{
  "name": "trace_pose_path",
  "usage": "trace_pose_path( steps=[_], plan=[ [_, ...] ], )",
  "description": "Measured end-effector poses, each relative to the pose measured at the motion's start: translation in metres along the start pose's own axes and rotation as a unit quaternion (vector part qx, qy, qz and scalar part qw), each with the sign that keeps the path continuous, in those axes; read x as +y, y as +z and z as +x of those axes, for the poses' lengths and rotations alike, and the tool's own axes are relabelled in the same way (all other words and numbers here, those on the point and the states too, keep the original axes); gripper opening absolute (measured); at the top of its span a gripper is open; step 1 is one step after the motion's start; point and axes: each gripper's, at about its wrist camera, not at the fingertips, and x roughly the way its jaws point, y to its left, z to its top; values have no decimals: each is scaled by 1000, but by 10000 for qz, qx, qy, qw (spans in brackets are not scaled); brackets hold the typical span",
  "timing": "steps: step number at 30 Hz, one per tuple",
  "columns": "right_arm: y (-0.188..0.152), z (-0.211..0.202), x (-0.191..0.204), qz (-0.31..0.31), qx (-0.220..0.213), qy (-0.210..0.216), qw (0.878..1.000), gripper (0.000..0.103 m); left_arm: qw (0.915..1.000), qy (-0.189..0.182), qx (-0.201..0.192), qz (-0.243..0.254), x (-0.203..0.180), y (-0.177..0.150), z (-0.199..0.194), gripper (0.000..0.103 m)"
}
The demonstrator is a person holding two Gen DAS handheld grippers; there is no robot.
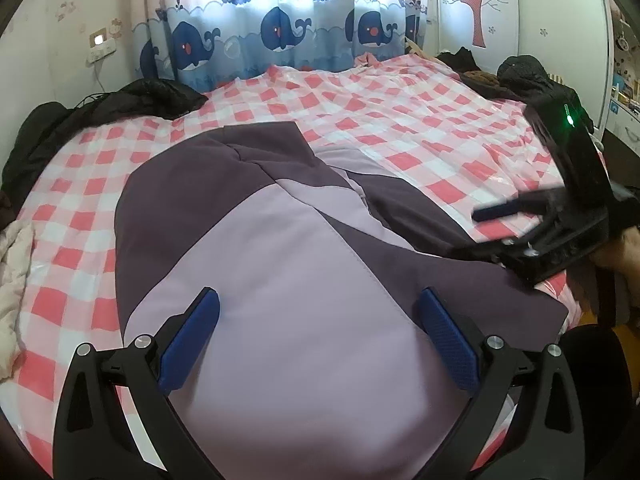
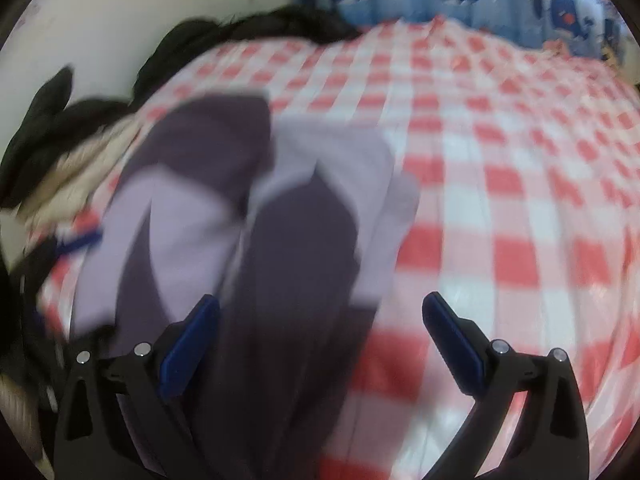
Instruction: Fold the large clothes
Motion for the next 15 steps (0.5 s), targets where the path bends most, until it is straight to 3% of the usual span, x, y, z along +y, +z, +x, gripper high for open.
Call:
trace_pose_path(
  steps=[1, 3, 4, 7, 15],
  plan=[
    [-7, 2, -3, 59, 46, 65, 10000, 97, 10000, 30, -9, 35, -2, 0, -1, 95],
    [-22, 3, -14, 457, 90, 681, 9966, 97, 10000, -3, -12, 28, -1, 0, -1, 95],
    [-25, 4, -17, 548, 77, 775, 9955, 97, 10000, -1, -25, 29, -2, 0, -2, 95],
    [-30, 2, -17, 400, -38, 548, 9977, 97, 10000, 6, -25, 47, -3, -1, -3, 95],
    [-35, -2, -13, 176, -14, 620, 9979, 97, 9999, -73, -51, 78, -4, 1, -5, 95]
  ],
)
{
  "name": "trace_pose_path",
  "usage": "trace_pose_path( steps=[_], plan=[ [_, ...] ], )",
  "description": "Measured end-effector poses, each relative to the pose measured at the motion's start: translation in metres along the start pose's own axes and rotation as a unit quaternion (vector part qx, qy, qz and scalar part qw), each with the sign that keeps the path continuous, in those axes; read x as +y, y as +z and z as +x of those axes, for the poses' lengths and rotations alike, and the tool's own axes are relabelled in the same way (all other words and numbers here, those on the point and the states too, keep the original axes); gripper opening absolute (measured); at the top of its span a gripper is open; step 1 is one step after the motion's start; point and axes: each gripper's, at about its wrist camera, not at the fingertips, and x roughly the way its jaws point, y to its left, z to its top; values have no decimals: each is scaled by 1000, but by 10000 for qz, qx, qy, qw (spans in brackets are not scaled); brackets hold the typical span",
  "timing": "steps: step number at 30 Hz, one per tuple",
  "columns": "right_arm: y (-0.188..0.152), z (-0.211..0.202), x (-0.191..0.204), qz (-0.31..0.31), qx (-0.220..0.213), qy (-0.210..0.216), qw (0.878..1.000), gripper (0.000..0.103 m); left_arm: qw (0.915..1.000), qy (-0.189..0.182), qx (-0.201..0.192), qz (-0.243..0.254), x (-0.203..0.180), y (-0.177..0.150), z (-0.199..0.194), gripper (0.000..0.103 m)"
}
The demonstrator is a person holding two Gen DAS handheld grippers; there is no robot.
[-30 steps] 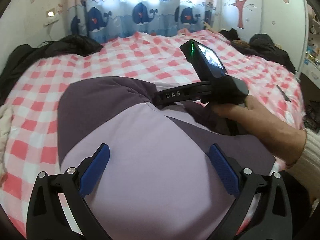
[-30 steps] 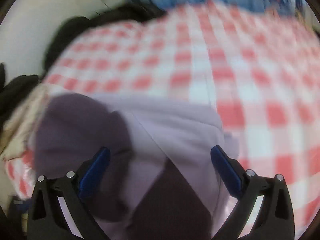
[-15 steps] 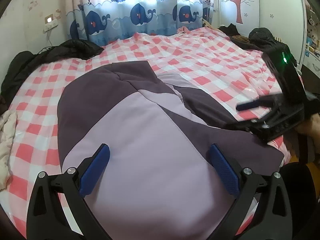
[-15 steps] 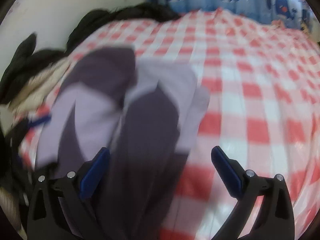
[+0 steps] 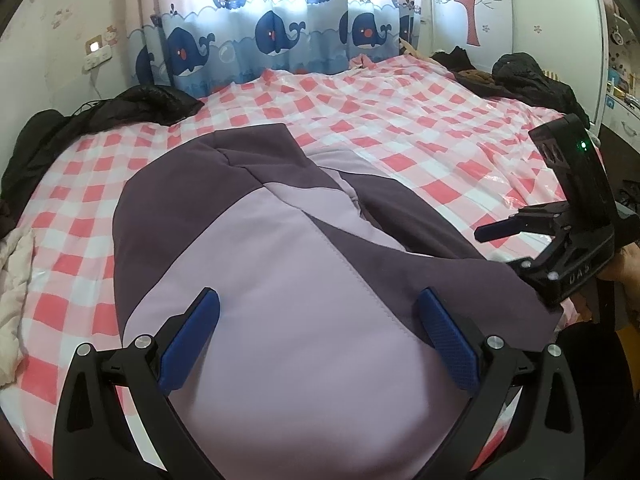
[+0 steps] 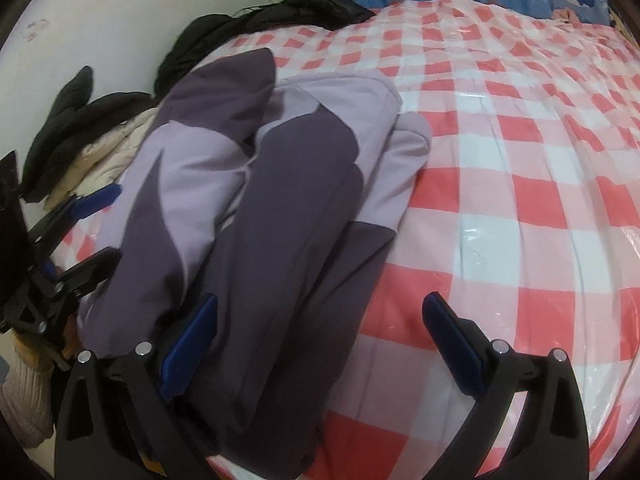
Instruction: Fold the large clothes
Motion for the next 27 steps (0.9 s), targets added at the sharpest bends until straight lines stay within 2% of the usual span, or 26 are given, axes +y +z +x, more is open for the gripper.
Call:
trace_pose_path(
  steps=[4, 7, 11, 13, 14, 16, 17, 20, 21, 23, 24, 25, 26, 27],
  plan=[
    [-7, -5, 5, -153, 30, 195, 9997, 97, 10000, -69, -65, 31, -3, 1, -4, 95],
    [-9, -15, 17, -332, 13, 637, 9974, 97, 9996, -224, -141, 18, -1, 1, -8, 95],
    [-14, -30, 37, -715, -29, 797, 9942, 97, 9990, -427, -69, 130, -8, 0, -5, 95],
    [-19, -25, 39, -792, 167, 686, 9944, 97, 9985, -151, 27, 518, -25, -6, 6, 95],
    [-24, -16, 35, -793, 432, 447, 9949, 97, 9978, -48, 18, 663, -32, -8, 9, 95],
    [-27, -8, 29, -867, 644, -13, 9942, 97, 9977, -6, 1, 682, -35, -7, 10, 95],
    [-28, -10, 27, -800, 610, -139, 9948, 97, 9984, -69, 5, 567, -30, -6, 10, 95],
    [-27, -41, 33, -579, -88, -691, 9959, 97, 9990, -137, -31, 429, -24, -8, 8, 95],
    [-28, -53, 37, -448, -420, -717, 9955, 97, 9990, -128, -56, 421, -24, -9, 7, 95],
    [-33, -72, 49, -174, -944, -232, 9951, 97, 9996, -111, -56, 270, -21, -9, 2, 95],
    [-36, -69, 55, -213, -898, -366, 9951, 97, 9998, -174, 26, 28, -15, -7, -2, 95],
    [-38, -56, 60, -284, -662, -668, 9952, 97, 9996, -219, 72, -147, -12, -7, -6, 95],
    [-43, -32, 60, -330, -156, -870, 9955, 97, 9978, -252, 125, -595, -5, -9, -18, 95],
    [-47, -14, 53, -238, 51, -868, 9959, 97, 9954, -236, 189, -913, -1, -12, -28, 95]
  ],
)
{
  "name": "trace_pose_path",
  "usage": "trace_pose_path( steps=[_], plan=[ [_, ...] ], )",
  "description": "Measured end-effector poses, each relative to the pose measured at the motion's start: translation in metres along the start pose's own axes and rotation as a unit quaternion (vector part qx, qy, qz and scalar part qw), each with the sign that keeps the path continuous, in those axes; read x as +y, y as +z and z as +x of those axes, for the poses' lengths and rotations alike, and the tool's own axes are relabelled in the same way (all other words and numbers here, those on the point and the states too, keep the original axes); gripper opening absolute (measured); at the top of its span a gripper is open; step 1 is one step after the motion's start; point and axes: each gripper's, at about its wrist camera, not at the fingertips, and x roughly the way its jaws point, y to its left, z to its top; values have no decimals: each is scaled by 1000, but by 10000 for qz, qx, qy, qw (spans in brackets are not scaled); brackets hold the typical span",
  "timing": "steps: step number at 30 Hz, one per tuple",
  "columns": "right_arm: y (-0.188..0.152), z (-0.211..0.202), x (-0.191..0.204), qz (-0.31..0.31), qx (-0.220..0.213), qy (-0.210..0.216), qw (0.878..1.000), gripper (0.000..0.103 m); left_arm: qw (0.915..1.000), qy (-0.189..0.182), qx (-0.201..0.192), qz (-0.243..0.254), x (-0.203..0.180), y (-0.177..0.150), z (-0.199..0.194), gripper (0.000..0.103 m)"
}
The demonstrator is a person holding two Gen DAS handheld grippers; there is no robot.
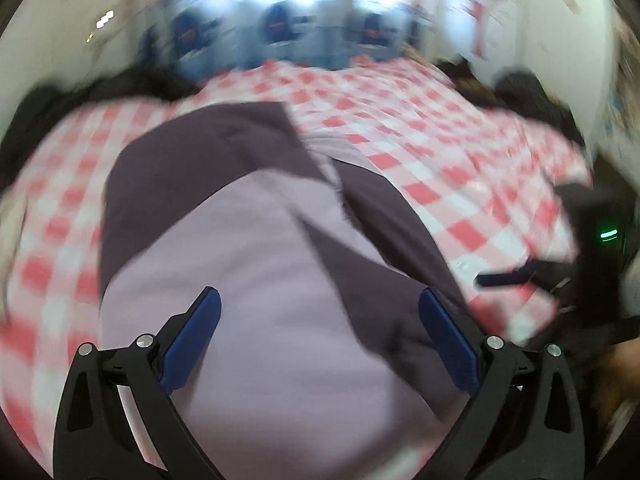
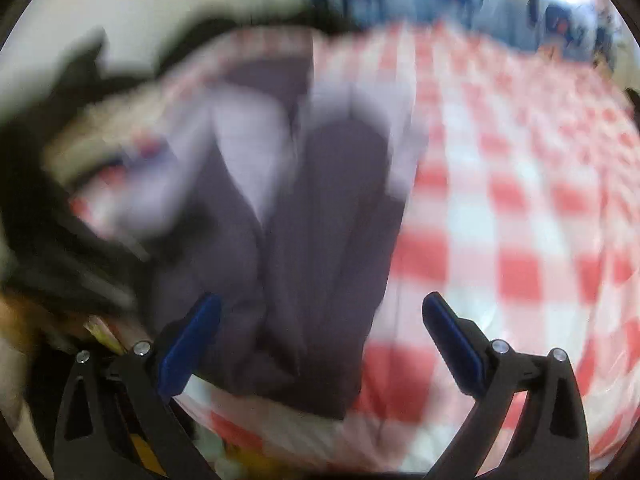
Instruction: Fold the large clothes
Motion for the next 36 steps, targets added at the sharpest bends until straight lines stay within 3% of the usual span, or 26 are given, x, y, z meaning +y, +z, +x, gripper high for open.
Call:
trace_pose_path(
  steps=[2, 5, 7, 9, 15, 20, 36],
  plan=[
    [1, 5, -15, 440, 106, 225, 9987, 97, 9971, -218, 144, -718, 14, -10, -23, 95],
    [7, -31, -11, 467, -406, 22, 9981, 97, 9828, -416, 258, -1778, 34, -31, -55, 95],
    [7, -54, -3, 451, -694, -22, 9966, 97, 9703, -375, 268, -2374, 44, -46, -76, 95],
    [2, -77, 13, 439, -966, -24, 9944, 97, 9656, -187, 269, -2579, 44, -55, -90, 95],
    [-12, -96, 58, 427, -963, -413, 9936, 97, 9693, 647, 475, -2323, 25, -70, -115, 95],
    [-27, -112, 89, -48, -979, -707, 9927, 97, 9718, 1054, 517, -2043, 13, -76, -125, 95],
    [-37, -113, 96, -3, -739, -748, 9945, 97, 9715, 1494, 611, -1734, 5, -78, -133, 95]
  ],
)
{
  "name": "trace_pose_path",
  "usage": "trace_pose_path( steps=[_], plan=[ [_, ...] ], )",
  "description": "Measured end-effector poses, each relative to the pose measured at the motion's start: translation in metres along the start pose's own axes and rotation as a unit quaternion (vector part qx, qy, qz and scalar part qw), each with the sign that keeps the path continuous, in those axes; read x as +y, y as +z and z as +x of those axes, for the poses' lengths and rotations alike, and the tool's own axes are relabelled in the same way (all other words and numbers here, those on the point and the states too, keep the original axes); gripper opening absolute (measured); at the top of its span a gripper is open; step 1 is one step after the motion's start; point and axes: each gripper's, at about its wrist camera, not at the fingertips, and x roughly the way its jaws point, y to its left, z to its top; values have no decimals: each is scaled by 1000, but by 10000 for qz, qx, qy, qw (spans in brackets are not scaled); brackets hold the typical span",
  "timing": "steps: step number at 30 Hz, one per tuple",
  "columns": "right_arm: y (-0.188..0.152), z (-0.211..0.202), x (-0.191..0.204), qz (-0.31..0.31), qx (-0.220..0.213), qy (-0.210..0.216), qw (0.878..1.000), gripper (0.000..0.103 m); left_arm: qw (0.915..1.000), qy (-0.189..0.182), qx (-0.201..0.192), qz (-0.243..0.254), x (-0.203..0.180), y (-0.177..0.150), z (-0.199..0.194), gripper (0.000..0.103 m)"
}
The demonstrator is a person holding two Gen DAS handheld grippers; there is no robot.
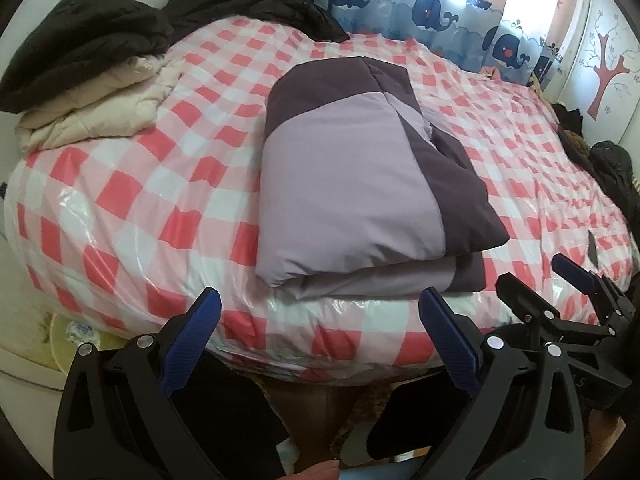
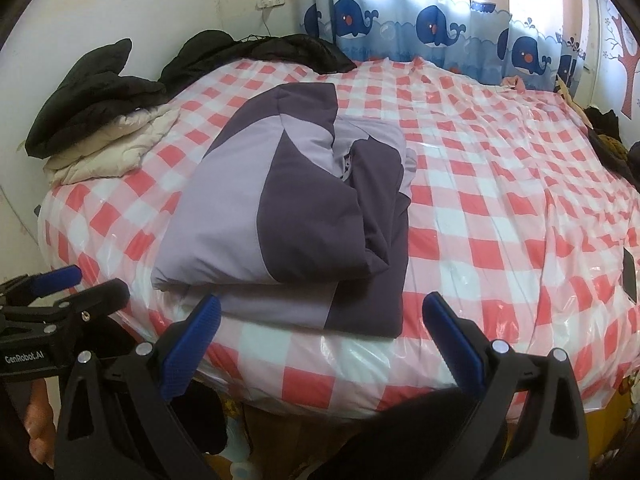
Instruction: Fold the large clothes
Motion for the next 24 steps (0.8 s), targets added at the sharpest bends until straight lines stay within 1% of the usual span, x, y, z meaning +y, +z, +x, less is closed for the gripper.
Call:
trace_pose_path(
  steps=[12, 16, 20, 22, 24],
  plan=[
    [-4, 5, -2, 33, 79, 67, 9999, 97, 9998, 143, 40, 116, -2, 1, 4, 95],
    [-6, 7, 1, -57, 80, 34, 9999, 97, 9996, 224, 51, 171, -4, 0, 4, 95],
    [-6, 4, 2, -85, 25, 119, 9999, 97, 9997, 186, 40, 127, -3, 2, 4, 95],
    [-5, 3, 2, -110, -13, 29, 9999, 97, 9999, 141, 32, 76, -1, 3, 3, 95],
    [-3, 4, 2, -220, 91, -58, 9997, 97, 9999, 99, 32, 44, 1, 3, 3, 95]
  ],
)
